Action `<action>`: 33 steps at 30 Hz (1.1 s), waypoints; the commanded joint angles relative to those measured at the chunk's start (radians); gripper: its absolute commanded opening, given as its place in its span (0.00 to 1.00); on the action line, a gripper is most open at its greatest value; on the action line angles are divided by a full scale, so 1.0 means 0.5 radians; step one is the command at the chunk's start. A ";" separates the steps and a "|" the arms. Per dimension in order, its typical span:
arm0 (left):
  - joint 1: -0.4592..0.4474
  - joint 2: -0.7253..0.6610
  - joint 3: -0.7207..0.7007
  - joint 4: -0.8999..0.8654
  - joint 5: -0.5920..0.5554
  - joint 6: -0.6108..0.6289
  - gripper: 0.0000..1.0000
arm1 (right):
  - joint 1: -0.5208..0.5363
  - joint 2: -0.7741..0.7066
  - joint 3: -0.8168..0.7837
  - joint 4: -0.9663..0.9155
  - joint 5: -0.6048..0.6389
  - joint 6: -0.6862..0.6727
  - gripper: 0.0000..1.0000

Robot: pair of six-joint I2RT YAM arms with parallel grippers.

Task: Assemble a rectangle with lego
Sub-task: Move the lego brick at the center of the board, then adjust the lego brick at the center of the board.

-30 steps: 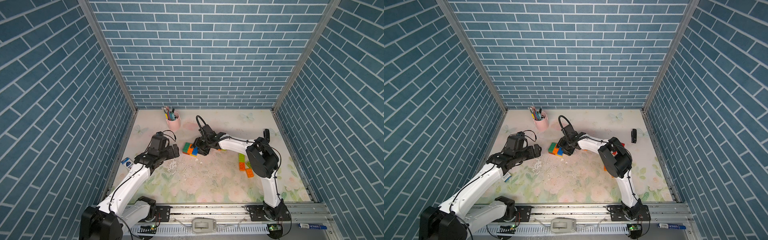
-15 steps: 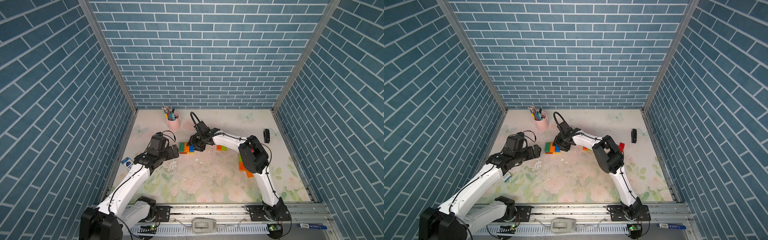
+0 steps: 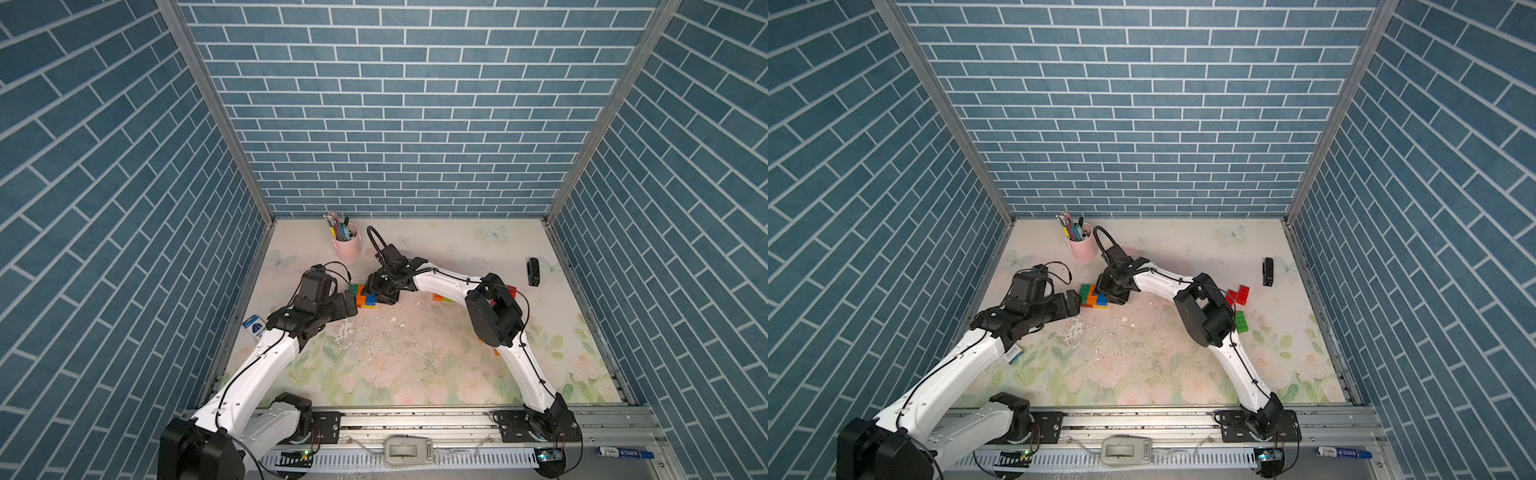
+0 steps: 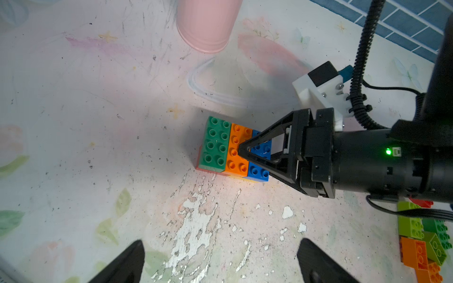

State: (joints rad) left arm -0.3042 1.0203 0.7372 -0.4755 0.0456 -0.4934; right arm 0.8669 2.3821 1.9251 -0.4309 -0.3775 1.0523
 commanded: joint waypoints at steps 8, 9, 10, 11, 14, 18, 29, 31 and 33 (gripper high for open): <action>0.023 -0.049 0.009 -0.054 -0.064 -0.008 0.99 | 0.004 0.036 0.217 -0.174 -0.113 -0.201 0.64; 0.023 -0.065 0.012 -0.055 -0.086 -0.011 0.99 | -0.014 -0.009 0.191 -0.189 -0.132 -0.232 0.64; 0.023 -0.091 0.011 -0.055 -0.112 -0.016 0.99 | -0.032 -0.071 0.133 -0.188 -0.151 -0.261 0.66; 0.023 -0.117 0.005 -0.053 -0.135 -0.016 0.99 | -0.054 -0.151 0.058 -0.185 -0.162 -0.286 0.67; 0.022 -0.215 -0.011 -0.032 -0.181 -0.004 0.99 | -0.132 -0.520 -0.304 -0.148 -0.197 -0.383 0.70; -0.054 -0.235 0.013 0.018 -0.204 0.061 0.99 | -0.322 -1.055 -0.823 -0.283 -0.057 -0.555 0.70; -1.046 0.629 0.142 0.642 -0.402 -0.053 0.99 | -0.534 -1.111 -0.889 -0.735 0.787 -1.304 0.48; -1.051 0.736 0.094 0.769 -0.279 -0.193 0.99 | -0.534 -0.965 -0.755 -0.771 0.804 -1.396 0.50; -1.051 0.799 0.043 0.862 -0.225 -0.291 0.98 | -0.534 -0.848 -0.653 -0.770 0.769 -1.453 0.52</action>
State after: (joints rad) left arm -0.8280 1.3972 0.7860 -0.1505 -0.1062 -0.5434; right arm 0.5980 1.9079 1.5375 -0.7635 -0.0372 0.4480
